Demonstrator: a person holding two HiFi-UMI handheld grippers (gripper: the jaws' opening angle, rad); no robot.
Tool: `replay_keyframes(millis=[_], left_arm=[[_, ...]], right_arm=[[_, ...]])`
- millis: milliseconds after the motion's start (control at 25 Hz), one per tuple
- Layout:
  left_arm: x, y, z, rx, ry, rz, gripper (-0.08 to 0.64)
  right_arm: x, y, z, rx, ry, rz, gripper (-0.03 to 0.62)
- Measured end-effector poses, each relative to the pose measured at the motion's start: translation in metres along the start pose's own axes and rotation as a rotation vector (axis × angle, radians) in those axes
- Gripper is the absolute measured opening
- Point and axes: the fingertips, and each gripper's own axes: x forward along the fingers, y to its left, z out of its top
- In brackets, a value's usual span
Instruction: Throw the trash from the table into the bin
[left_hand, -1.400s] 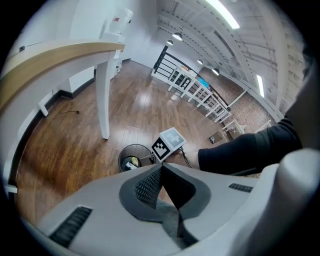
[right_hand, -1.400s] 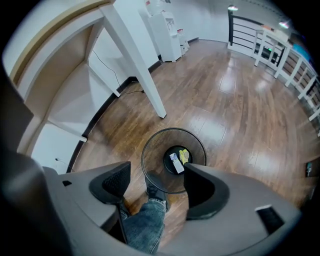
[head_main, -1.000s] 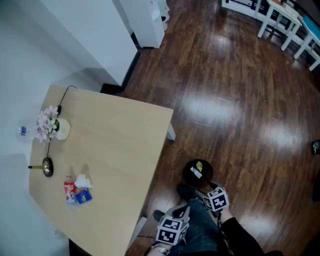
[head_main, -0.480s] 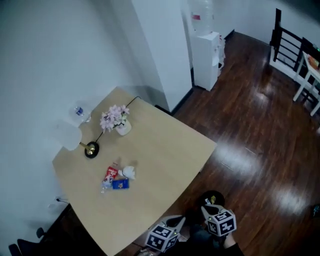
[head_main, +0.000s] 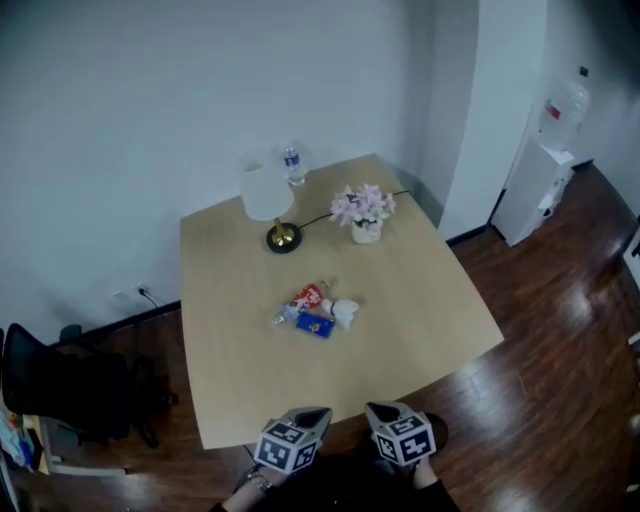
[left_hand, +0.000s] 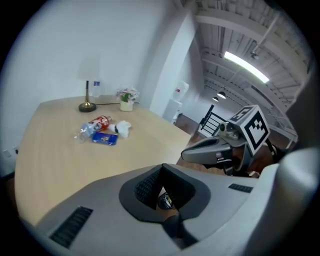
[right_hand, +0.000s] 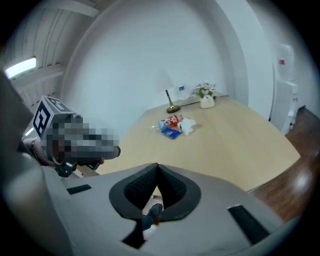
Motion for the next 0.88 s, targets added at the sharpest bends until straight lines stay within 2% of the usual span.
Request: replay_keyframes(millis=[200, 360, 680, 800, 880], left_arm=[[-0.023, 0.036, -0.007, -0.035, -0.033, 0.065, 0.000], [-0.029, 0.053, -0.016, -0.133, -0.049, 0.052, 0.003], [-0.036, 0.082, -0.027, -0.159, -0.040, 0.107, 0.005], [-0.035, 0.091, -0.029, -0.170, -0.027, 0.112, 0.005], [-0.034, 0.096, -0.030, -0.175, -0.018, 0.118, 0.005]], right_arm=[[0.028, 0.027, 0.015, -0.068, 0.034, 0.042, 0.000], [0.043, 0.037, 0.017, -0.094, 0.054, 0.049, 0.000], [0.081, 0.031, 0.006, -0.086, 0.087, 0.021, 0.000], [0.101, 0.022, 0.014, -0.117, 0.071, 0.003, 0.039], [0.120, 0.013, 0.022, -0.143, 0.069, -0.003, 0.114]])
